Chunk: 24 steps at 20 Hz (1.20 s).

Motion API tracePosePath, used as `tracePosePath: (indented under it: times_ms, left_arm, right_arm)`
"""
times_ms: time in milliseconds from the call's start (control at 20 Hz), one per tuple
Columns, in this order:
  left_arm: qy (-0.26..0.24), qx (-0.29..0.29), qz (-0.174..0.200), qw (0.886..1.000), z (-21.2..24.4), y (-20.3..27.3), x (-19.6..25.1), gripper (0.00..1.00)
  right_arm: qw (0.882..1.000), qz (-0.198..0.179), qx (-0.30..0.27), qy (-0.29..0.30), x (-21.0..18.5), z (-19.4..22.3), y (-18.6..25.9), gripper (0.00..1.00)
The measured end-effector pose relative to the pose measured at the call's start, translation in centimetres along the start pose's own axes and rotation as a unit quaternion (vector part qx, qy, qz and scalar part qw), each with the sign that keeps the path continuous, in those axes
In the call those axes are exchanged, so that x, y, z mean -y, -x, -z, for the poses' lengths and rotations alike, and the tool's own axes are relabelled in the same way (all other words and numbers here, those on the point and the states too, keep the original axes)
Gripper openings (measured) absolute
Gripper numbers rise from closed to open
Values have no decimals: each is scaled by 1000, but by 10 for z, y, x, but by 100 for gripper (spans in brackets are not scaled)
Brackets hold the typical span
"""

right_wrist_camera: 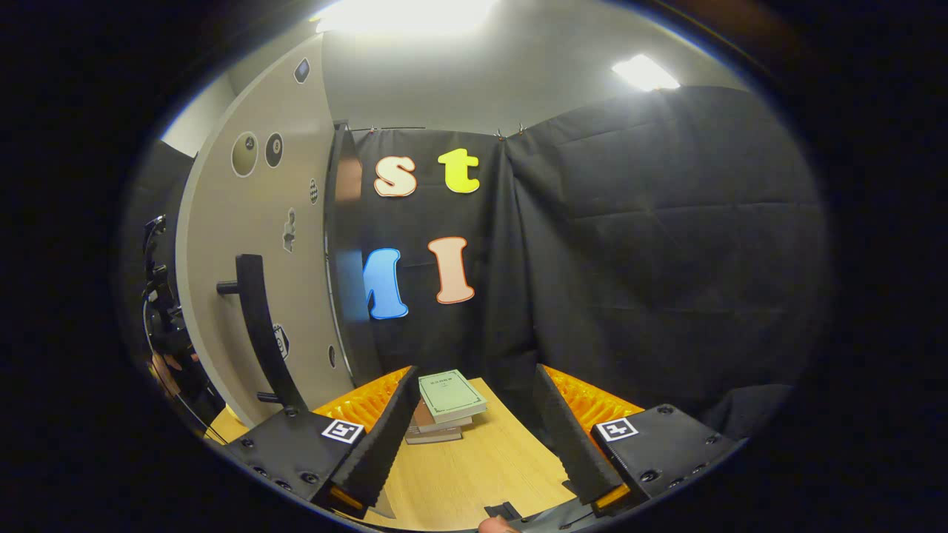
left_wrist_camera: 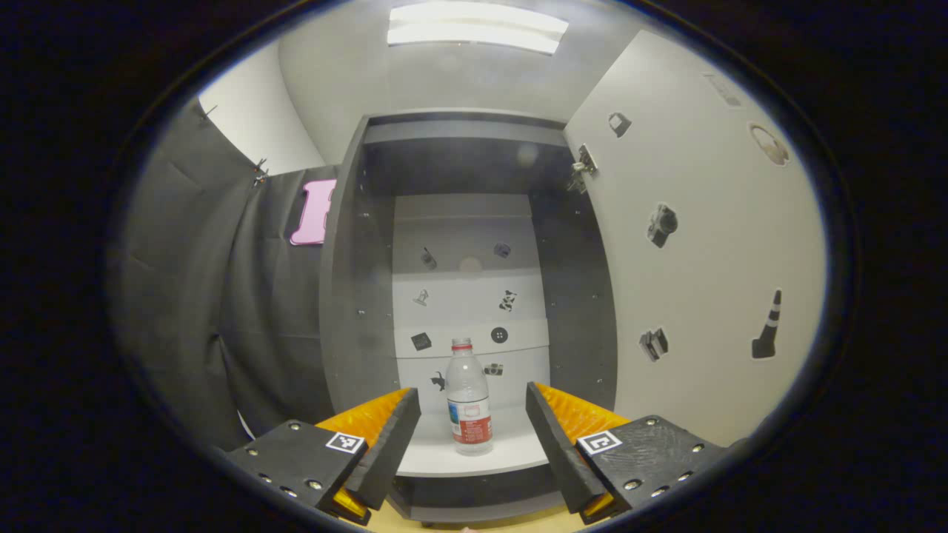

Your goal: Open the cabinet door with the right hand, grasp the bottle in the cabinet with the left hand and place it on the coaster, then close the cabinet door with the right hand.

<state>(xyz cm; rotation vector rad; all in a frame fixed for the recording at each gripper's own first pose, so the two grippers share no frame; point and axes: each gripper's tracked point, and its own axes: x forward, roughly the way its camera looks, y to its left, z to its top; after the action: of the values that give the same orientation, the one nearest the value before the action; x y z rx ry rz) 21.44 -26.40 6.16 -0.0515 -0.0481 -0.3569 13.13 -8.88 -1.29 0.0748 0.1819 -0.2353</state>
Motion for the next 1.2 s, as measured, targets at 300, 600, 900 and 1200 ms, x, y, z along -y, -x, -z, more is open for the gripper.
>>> tracePosePath:
  times_ms: [300,600,900,1200]
  left_arm:
    - [-1,-10,14,1000,20,-55,-2,88]
    - [9,-5,14,1000,32,-94,-10,87]
    - [15,-15,10,1000,51,-129,-16,88]
    - [19,-32,10,999,69,-152,-15,86]
  right_arm:
    - [999,40,-6,-9,6,4,-8,98]
    - [997,75,-4,-5,10,4,-12,98]
    - [995,95,-8,-1,1,10,-23,98]
    - [994,107,-13,6,-3,13,-30,98]
